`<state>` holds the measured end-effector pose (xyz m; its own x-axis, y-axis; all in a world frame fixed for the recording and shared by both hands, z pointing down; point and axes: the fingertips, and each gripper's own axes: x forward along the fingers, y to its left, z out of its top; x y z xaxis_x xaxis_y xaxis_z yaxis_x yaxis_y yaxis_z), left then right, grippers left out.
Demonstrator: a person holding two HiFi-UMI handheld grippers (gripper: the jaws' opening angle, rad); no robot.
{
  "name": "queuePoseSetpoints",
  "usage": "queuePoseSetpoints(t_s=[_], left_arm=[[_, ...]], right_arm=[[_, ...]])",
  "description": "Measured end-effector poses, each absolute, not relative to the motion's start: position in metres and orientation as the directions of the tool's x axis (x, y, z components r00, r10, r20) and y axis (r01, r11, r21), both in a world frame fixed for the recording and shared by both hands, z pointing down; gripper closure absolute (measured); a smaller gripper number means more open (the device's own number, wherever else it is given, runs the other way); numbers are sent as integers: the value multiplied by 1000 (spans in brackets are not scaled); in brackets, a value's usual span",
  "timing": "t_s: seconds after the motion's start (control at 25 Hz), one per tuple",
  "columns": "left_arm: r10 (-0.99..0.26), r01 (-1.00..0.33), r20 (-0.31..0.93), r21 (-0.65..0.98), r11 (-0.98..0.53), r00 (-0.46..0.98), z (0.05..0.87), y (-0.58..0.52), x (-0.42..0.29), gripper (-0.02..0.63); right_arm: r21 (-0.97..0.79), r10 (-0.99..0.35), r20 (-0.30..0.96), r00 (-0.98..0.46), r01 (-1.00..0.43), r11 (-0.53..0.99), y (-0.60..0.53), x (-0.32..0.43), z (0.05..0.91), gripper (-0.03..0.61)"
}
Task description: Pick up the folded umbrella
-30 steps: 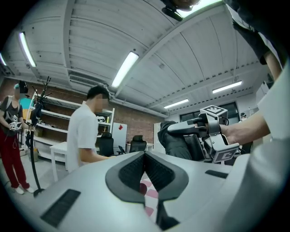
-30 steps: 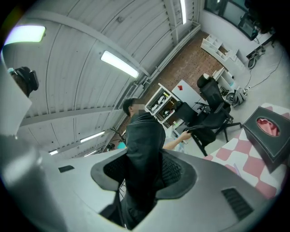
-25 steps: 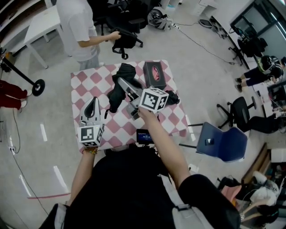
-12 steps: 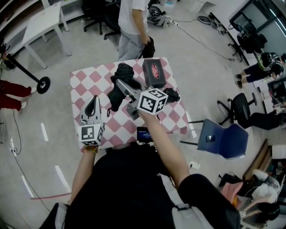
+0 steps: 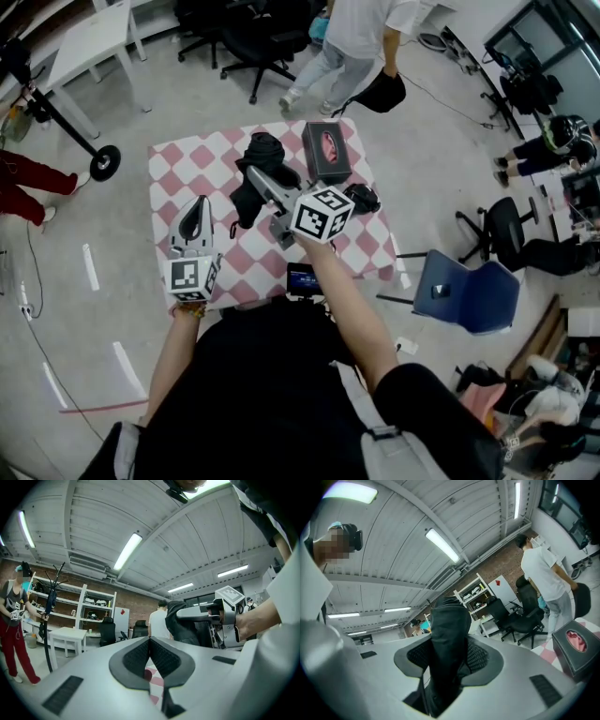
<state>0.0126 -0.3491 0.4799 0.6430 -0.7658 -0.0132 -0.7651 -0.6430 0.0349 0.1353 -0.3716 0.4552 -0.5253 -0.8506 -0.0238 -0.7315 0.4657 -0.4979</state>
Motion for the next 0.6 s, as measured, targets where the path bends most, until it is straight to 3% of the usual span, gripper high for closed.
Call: queuePoseSetpoints(t_s=[0.6], left_arm=[[-763, -763, -13, 36, -646, 646, 482, -350, 13, 603]], right_arm=[[-392, -860, -20, -510, -787, 476, -369, 131, 460, 397]])
